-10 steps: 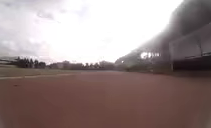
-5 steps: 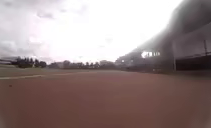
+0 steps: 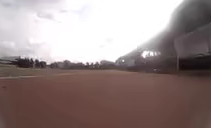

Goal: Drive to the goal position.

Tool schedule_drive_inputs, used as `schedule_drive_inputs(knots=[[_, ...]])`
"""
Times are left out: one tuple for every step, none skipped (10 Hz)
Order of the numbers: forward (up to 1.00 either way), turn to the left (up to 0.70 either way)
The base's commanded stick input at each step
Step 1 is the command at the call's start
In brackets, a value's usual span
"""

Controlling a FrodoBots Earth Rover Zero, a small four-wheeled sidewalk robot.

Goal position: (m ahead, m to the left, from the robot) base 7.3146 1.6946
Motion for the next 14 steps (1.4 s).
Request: schedule_drive_inputs(knots=[[0.70, 0.00], [0.70, 0.00], [0.70, 0.00], [0.70, 0.00], [0.70, 0.00], [0.70, 0.00], [0.70, 0.00], [0.70, 0.00], [0.70, 0.00], [0.70, 0.00], [0.70, 0.00], [0.70, 0.00], [0.70, 0.00], [0.70, 0.00]])
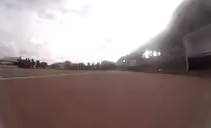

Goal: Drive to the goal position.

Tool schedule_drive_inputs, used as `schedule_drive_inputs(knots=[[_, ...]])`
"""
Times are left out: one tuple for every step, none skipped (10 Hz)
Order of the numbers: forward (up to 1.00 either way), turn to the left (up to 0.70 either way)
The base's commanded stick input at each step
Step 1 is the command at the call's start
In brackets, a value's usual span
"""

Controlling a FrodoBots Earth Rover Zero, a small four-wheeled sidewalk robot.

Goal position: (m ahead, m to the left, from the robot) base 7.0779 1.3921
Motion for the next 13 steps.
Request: schedule_drive_inputs(knots=[[0.70, 0.00], [0.70, 0.00], [0.70, 0.00], [0.70, 0.00], [0.70, 0.00], [0.70, 0.00], [0.70, 0.00], [0.70, 0.00], [0.70, 0.00], [0.70, 0.00], [0.70, 0.00], [0.70, 0.00], [0.70, 0.00]])
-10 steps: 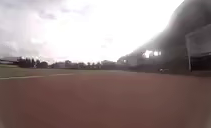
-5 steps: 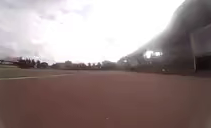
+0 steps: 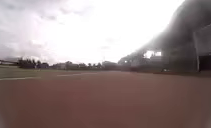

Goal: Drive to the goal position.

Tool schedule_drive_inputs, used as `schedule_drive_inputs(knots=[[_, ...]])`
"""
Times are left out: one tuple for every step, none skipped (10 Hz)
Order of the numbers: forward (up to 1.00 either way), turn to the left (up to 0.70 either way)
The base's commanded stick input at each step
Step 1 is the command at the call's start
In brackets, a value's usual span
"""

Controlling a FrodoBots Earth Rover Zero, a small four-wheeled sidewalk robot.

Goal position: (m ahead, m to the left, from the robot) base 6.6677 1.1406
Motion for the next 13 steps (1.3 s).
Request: schedule_drive_inputs(knots=[[0.70, 0.00], [0.70, 0.00], [0.70, 0.00], [0.70, 0.00], [0.70, 0.00], [0.70, 0.00], [0.70, 0.00], [0.70, 0.00], [0.70, 0.00], [0.70, 0.00], [0.70, 0.00], [0.70, 0.00], [0.70, 0.00]])
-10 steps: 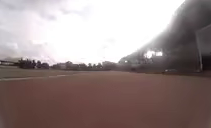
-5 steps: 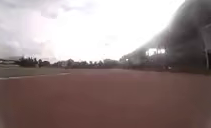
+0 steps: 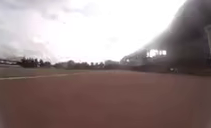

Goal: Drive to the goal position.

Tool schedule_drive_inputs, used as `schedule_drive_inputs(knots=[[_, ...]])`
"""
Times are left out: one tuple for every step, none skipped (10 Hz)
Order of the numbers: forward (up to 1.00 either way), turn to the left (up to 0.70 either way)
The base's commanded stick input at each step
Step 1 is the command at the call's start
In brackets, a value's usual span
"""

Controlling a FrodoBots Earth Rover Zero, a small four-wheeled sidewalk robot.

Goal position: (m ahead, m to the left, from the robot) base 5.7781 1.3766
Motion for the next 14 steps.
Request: schedule_drive_inputs(knots=[[0.70, 0.00], [0.70, 0.00], [0.70, 0.00], [0.70, 0.00], [0.70, 0.00], [0.70, 0.00], [0.70, 0.00], [0.70, 0.00], [0.70, 0.00], [0.70, 0.00], [0.70, 0.00], [0.70, 0.00], [0.70, 0.00], [0.70, 0.00]])
